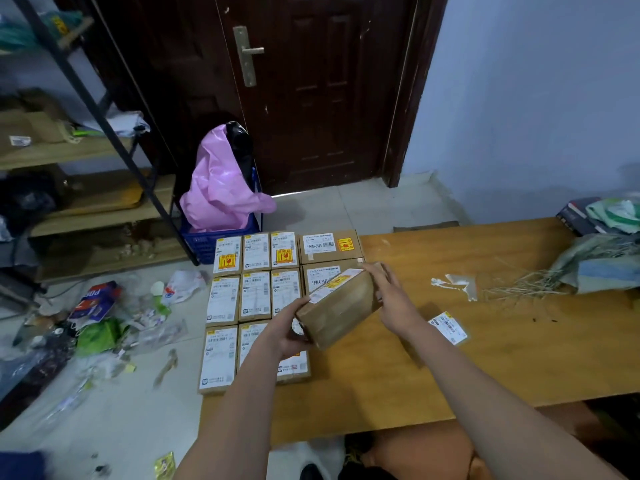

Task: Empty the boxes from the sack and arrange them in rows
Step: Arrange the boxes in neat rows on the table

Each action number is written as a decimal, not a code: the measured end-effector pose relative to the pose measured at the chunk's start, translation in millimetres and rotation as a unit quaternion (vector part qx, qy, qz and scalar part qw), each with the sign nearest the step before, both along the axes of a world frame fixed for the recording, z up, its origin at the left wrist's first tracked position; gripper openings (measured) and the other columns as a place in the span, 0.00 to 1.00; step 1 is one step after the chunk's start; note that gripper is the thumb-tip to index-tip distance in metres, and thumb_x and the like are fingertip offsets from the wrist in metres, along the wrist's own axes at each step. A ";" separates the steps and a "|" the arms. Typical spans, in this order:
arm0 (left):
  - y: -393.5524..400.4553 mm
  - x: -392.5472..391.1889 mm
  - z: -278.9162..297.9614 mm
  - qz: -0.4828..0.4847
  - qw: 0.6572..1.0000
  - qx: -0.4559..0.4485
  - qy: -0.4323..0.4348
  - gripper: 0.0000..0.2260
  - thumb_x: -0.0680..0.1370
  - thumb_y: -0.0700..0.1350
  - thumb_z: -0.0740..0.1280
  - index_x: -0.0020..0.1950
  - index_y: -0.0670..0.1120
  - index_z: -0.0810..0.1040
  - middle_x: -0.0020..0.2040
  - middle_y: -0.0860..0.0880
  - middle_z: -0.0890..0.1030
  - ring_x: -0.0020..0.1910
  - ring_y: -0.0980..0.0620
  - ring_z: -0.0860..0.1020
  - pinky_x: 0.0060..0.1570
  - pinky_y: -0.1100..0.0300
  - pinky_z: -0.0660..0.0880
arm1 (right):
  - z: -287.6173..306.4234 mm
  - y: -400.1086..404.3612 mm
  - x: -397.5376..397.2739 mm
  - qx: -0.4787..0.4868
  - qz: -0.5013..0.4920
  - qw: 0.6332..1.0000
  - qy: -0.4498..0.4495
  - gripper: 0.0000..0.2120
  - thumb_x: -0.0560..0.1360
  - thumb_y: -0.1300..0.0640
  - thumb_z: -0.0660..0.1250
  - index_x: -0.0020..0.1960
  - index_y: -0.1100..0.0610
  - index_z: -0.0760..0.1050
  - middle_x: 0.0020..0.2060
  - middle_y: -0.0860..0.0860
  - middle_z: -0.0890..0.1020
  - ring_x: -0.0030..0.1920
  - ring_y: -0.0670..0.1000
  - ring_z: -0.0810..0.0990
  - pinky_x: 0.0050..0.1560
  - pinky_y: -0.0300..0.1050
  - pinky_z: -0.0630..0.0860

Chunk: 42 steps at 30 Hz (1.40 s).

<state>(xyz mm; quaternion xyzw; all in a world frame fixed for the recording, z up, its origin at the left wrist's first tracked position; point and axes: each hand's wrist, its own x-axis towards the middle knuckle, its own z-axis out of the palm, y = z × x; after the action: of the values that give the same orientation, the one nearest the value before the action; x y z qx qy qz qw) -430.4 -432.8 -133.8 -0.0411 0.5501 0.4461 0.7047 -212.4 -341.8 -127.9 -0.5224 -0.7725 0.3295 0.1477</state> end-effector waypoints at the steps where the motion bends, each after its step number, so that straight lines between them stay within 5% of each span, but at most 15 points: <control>1: -4.1 -0.1 0.6 0.012 1.000 0.012 -0.005 0.18 0.72 0.47 0.75 0.59 0.45 0.77 0.56 0.40 0.78 0.55 0.38 0.77 0.55 0.39 0.77 | 2.0 -4.8 -3.2 -0.007 -0.044 0.999 0.031 0.48 0.70 0.77 0.57 0.73 0.31 0.56 0.75 0.53 0.58 0.59 0.54 0.73 0.61 0.48 0.74; 3: -11.4 1.6 6.2 0.025 0.999 0.029 -0.001 0.17 0.72 0.44 0.75 0.59 0.44 0.77 0.54 0.41 0.79 0.52 0.42 0.78 0.49 0.44 0.80 | 2.5 -13.0 -10.0 -0.070 -0.150 0.978 0.130 0.38 0.77 0.68 0.63 0.77 0.41 0.53 0.72 0.54 0.66 0.61 0.54 0.75 0.62 0.44 0.72; 5: -17.4 3.4 8.8 0.019 0.999 0.036 0.021 0.16 0.73 0.42 0.74 0.59 0.43 0.76 0.51 0.42 0.79 0.49 0.45 0.79 0.42 0.48 0.79 | 1.3 -19.1 -15.9 -0.271 -0.243 0.900 0.237 0.30 0.80 0.51 0.65 0.76 0.46 0.54 0.69 0.56 0.72 0.61 0.60 0.77 0.59 0.53 0.77; 7: -22.4 6.9 9.4 -0.005 0.998 0.044 0.039 0.16 0.74 0.41 0.72 0.61 0.43 0.76 0.50 0.43 0.79 0.49 0.46 0.79 0.41 0.49 0.79 | 5.5 -28.2 -20.7 -0.433 -0.239 0.825 0.273 0.27 0.77 0.39 0.65 0.70 0.49 0.61 0.62 0.59 0.77 0.53 0.63 0.82 0.52 0.58 0.80; 8: -24.2 8.6 8.4 -0.027 0.997 0.049 0.043 0.17 0.74 0.41 0.72 0.62 0.43 0.75 0.51 0.43 0.80 0.49 0.47 0.79 0.43 0.50 0.79 | 7.1 -32.6 -22.6 -0.458 -0.210 0.823 0.262 0.27 0.75 0.37 0.66 0.67 0.49 0.64 0.59 0.58 0.79 0.50 0.62 0.82 0.51 0.58 0.80; 16: -26.5 13.3 -9.8 -0.269 0.940 0.055 0.203 0.27 0.75 0.53 0.72 0.71 0.51 0.69 0.66 0.48 0.74 0.66 0.47 0.71 0.62 0.48 0.69 | -24.0 -40.2 -14.4 -0.417 -0.237 0.846 0.233 0.42 0.69 0.59 0.79 0.75 0.48 0.58 0.57 0.52 0.82 0.55 0.55 0.81 0.53 0.58 0.79; 22: -20.4 20.3 -28.3 -0.239 0.917 0.062 0.313 0.21 0.79 0.48 0.68 0.72 0.48 0.71 0.63 0.45 0.78 0.59 0.45 0.77 0.56 0.52 0.78 | -28.7 -38.4 -8.3 -0.420 -0.209 0.863 0.189 0.44 0.71 0.65 0.76 0.77 0.47 0.55 0.57 0.52 0.82 0.57 0.55 0.80 0.52 0.55 0.77; 28: -15.5 18.2 -35.6 -0.267 0.902 0.049 0.336 0.20 0.79 0.45 0.68 0.70 0.45 0.72 0.50 0.45 0.81 0.46 0.48 0.80 0.54 0.48 0.81 | -36.1 -34.0 -17.7 -0.427 -0.188 0.871 0.152 0.44 0.71 0.65 0.76 0.77 0.47 0.54 0.61 0.53 0.80 0.61 0.57 0.79 0.62 0.59 0.75; 34: -9.2 6.8 -35.2 -0.258 0.932 0.035 0.251 0.28 0.77 0.55 0.69 0.74 0.55 0.64 0.61 0.47 0.78 0.56 0.45 0.79 0.56 0.48 0.79 | -34.0 -22.1 -22.9 -0.452 -0.150 0.862 0.174 0.42 0.72 0.64 0.75 0.78 0.46 0.56 0.54 0.50 0.81 0.53 0.51 0.80 0.51 0.51 0.77; 37: -3.3 1.3 -37.6 -0.213 0.935 0.057 0.279 0.38 0.73 0.56 0.73 0.78 0.57 0.56 0.70 0.45 0.72 0.63 0.44 0.74 0.61 0.46 0.74 | -26.4 -14.5 -19.7 -0.452 -0.107 0.872 0.155 0.40 0.71 0.64 0.76 0.75 0.44 0.61 0.55 0.50 0.83 0.54 0.51 0.81 0.51 0.49 0.78; 40: 5.2 -5.6 -32.6 -0.202 0.891 0.109 0.392 0.44 0.69 0.54 0.78 0.78 0.57 0.57 0.75 0.45 0.63 0.71 0.42 0.68 0.62 0.46 0.73 | -13.1 -4.0 -15.7 -0.423 0.001 0.904 0.057 0.42 0.68 0.67 0.77 0.72 0.39 0.65 0.65 0.51 0.75 0.59 0.54 0.79 0.55 0.51 0.81; 42: 13.5 -8.2 -26.4 -0.312 0.819 0.146 0.458 0.45 0.66 0.53 0.80 0.78 0.56 0.59 0.75 0.46 0.62 0.73 0.43 0.65 0.67 0.47 0.70 | 2.4 3.2 -18.4 -0.387 0.120 0.911 -0.078 0.43 0.68 0.66 0.76 0.73 0.36 0.64 0.69 0.49 0.69 0.60 0.54 0.77 0.55 0.48 0.80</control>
<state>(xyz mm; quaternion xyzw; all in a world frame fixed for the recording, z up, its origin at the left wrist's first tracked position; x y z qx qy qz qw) -438.6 -419.4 -160.2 0.4454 0.7211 0.2450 0.4708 -230.8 -338.6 -125.5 -0.4658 -0.6508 0.5757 -0.1676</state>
